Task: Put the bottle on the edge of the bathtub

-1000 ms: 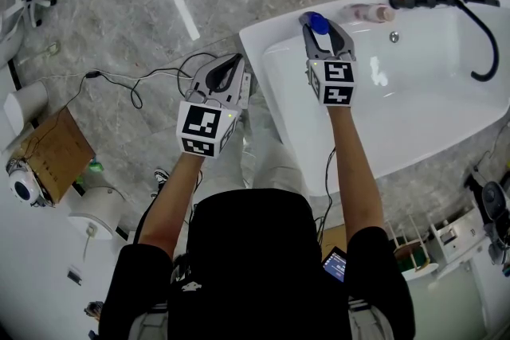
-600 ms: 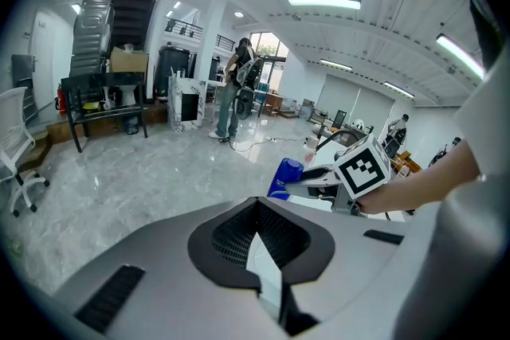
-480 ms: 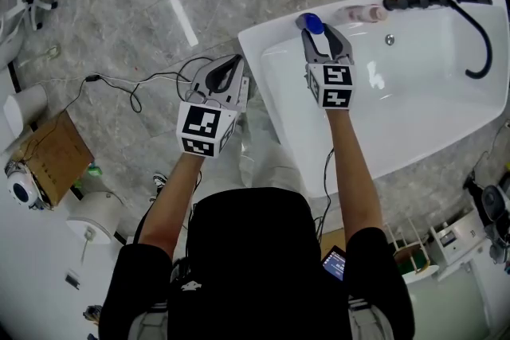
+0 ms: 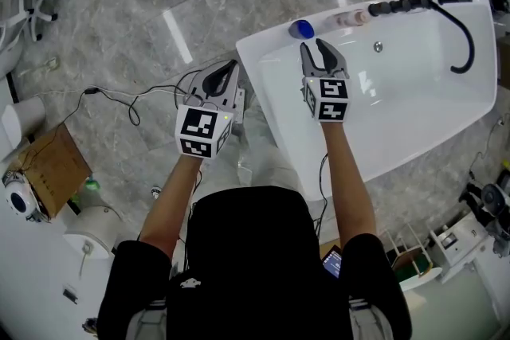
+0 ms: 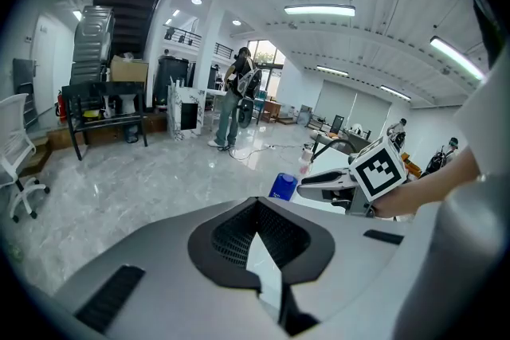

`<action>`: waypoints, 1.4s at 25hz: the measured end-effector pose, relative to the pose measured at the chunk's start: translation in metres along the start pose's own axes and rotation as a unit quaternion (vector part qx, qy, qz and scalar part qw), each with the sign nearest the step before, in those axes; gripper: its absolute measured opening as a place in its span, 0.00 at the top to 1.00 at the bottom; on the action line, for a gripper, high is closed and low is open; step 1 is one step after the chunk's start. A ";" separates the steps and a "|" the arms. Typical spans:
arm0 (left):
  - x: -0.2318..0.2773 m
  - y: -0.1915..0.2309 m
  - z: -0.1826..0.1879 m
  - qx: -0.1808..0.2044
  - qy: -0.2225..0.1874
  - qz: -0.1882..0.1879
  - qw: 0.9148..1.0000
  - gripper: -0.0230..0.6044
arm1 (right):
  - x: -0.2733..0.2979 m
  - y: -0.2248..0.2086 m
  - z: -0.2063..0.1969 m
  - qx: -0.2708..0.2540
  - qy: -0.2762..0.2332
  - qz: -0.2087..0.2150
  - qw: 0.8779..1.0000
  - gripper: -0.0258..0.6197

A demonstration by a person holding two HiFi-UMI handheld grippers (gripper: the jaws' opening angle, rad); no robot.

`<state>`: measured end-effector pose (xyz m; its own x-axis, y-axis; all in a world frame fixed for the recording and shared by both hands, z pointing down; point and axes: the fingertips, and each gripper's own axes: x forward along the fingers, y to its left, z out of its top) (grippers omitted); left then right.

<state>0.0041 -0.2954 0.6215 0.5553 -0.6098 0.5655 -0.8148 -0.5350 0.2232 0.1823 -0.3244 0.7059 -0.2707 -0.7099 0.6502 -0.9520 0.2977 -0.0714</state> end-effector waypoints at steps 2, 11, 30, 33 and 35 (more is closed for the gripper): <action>-0.011 0.000 0.005 0.002 -0.004 0.001 1.000 0.94 | -0.018 0.002 0.009 -0.001 -0.011 -0.009 1.000 0.80; -0.060 -0.006 0.034 0.010 -0.029 -0.001 1.000 0.94 | -0.094 0.030 0.058 0.004 -0.059 -0.004 0.998 0.91; -0.187 -0.026 0.100 0.064 -0.117 -0.014 0.991 0.94 | -0.239 0.115 0.142 0.008 -0.175 -0.025 0.984 0.92; -0.205 -0.028 0.108 0.073 -0.132 -0.015 0.989 0.94 | -0.257 0.126 0.149 0.006 -0.189 -0.030 0.982 0.92; -0.218 -0.031 0.112 0.078 -0.138 -0.015 0.987 0.94 | -0.267 0.135 0.153 0.007 -0.194 -0.029 0.980 0.92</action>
<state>-0.0731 -0.2117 0.4028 0.6201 -0.7170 0.3185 -0.7740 -0.6253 0.0994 0.1039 -0.1916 0.4069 -0.2480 -0.9158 0.3160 -0.9684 0.2432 -0.0555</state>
